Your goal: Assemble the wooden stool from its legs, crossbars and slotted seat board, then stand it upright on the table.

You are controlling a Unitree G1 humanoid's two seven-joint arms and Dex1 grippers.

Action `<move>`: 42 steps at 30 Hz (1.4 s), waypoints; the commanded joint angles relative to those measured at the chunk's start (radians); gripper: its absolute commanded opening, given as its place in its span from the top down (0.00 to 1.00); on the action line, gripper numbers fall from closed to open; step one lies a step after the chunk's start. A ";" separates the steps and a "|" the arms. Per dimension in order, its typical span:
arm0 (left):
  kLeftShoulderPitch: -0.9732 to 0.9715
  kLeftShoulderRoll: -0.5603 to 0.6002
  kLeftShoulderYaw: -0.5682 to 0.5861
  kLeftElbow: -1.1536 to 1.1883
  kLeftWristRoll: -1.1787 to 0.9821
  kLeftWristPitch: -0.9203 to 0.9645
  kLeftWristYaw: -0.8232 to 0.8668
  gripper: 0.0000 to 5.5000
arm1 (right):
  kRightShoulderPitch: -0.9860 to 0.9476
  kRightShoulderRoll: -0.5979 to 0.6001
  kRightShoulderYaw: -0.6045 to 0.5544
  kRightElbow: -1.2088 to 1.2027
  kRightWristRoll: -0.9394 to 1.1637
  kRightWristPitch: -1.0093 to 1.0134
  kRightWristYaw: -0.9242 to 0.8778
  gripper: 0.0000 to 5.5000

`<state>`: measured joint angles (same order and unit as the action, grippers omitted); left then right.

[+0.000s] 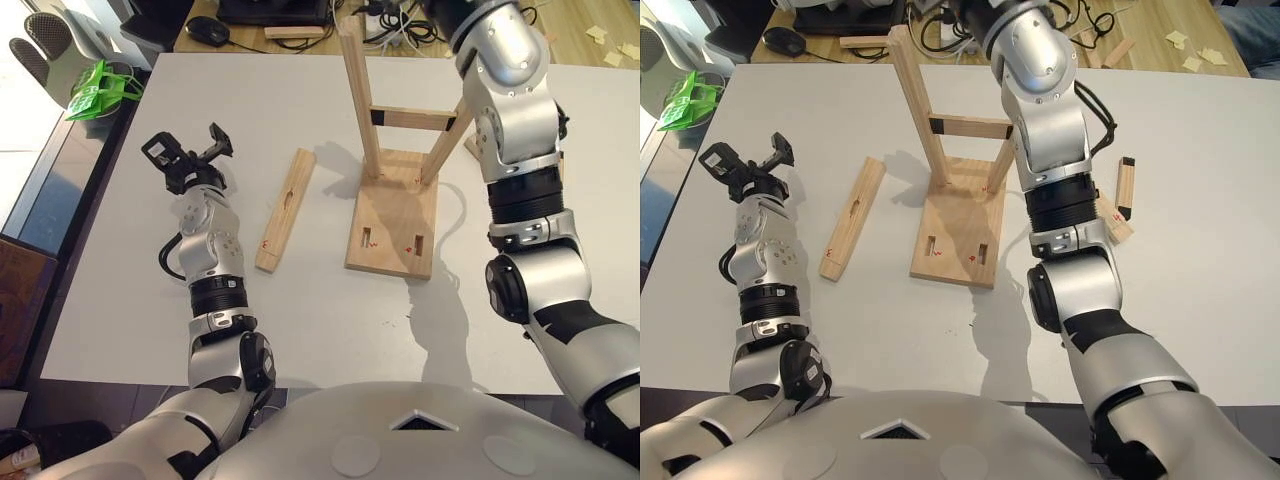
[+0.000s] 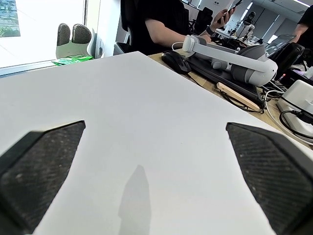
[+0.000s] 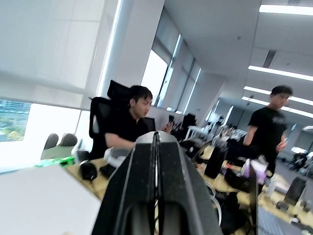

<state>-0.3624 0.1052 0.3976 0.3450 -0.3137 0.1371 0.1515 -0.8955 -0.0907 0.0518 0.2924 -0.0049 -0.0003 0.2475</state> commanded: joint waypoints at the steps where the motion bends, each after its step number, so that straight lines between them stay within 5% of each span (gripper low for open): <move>1: -0.008 0.003 0.002 0.006 0.002 0.001 0.005 0.02 | 0.006 -0.065 -0.058 -0.112 -0.049 -0.066 -0.077 0.99; 7: 0.016 -0.004 0.009 -0.021 -0.001 -0.001 0.010 0.02 | 0.245 -0.237 -0.235 -0.166 -0.024 0.077 -0.092 0.99; 14: 0.066 0.001 0.023 -0.081 -0.003 0.016 0.018 0.02 | 0.585 -0.383 -0.421 -0.124 -0.017 0.229 -0.107 0.81; 22: 0.108 0.005 0.036 -0.140 -0.008 0.049 0.027 0.02 | 0.899 -0.514 -0.415 -0.119 -0.048 0.586 0.003 0.55; 42: 0.090 0.005 0.032 -0.143 -0.005 0.078 0.034 0.02 | 0.856 -0.487 -0.303 -0.142 0.176 0.618 0.292 0.55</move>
<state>-0.2619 0.1038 0.4311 0.2016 -0.3184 0.2034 0.1834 -0.0361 -0.5914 -0.2562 0.1801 0.1435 0.5748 0.5319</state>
